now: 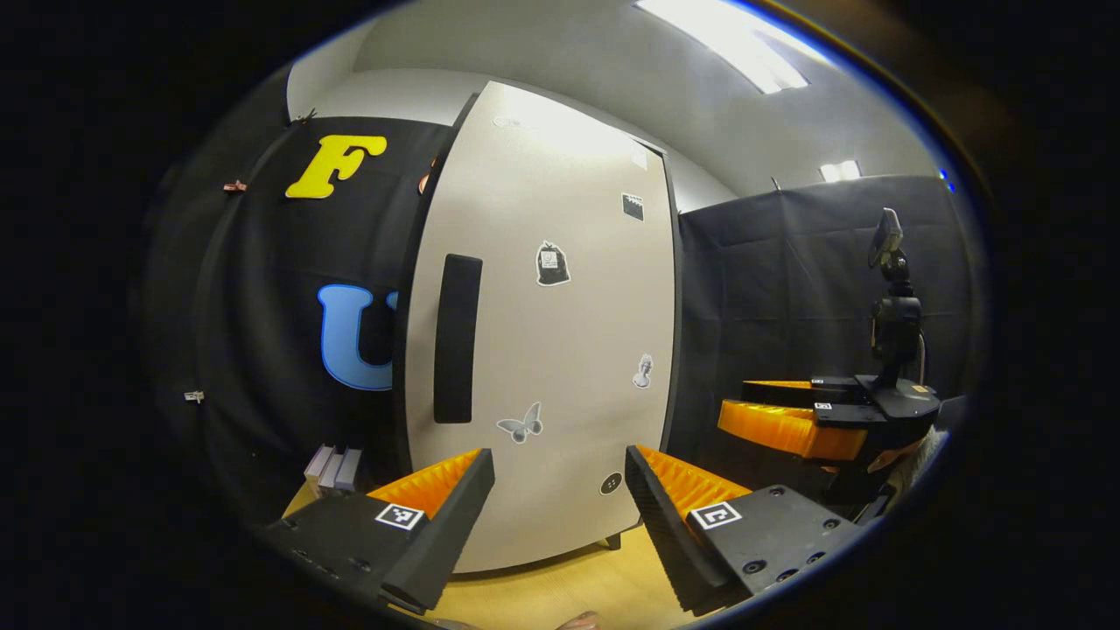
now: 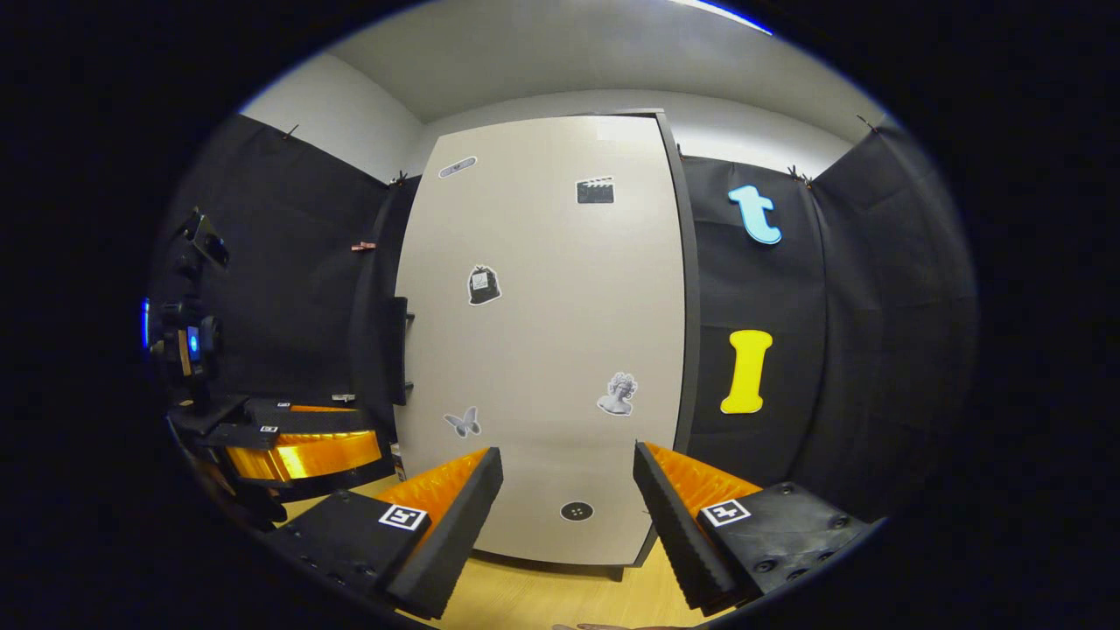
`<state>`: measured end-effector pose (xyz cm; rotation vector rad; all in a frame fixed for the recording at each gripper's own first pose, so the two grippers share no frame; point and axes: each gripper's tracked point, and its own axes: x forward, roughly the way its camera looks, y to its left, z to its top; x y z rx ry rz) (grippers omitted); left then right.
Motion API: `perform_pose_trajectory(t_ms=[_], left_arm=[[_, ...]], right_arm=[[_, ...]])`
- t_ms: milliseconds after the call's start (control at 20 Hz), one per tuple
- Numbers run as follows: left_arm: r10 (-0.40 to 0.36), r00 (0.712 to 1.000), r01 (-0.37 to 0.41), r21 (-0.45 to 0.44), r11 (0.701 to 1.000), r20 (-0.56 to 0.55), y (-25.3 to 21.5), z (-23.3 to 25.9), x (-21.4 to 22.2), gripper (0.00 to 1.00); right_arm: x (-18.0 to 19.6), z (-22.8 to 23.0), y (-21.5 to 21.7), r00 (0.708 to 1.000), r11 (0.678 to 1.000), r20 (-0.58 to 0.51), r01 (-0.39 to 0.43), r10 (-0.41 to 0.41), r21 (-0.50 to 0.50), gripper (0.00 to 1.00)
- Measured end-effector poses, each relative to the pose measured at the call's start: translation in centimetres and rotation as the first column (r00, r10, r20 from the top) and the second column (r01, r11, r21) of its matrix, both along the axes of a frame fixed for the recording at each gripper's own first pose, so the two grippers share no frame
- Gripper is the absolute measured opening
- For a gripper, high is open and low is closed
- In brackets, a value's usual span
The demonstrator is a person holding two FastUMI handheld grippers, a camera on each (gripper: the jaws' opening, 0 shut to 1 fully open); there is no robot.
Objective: Open the cabinet door with the right hand, grasp the bottle in the cabinet with the left hand and place it on the coaster, then close the cabinet door with the right hand.
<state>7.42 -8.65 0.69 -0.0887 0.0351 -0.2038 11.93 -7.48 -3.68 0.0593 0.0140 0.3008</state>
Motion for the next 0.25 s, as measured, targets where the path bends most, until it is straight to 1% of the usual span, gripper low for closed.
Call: perform_pose_trajectory(t_ms=[250], left_arm=[[-0.002,1.0,0.002,-0.005,1.0,-0.006,0.27,-0.36,0.21,0.95]], right_arm=[[0.08,-0.15,0.35,1.0,1.0,-0.008,-0.007,0.007,-0.008,0.98]])
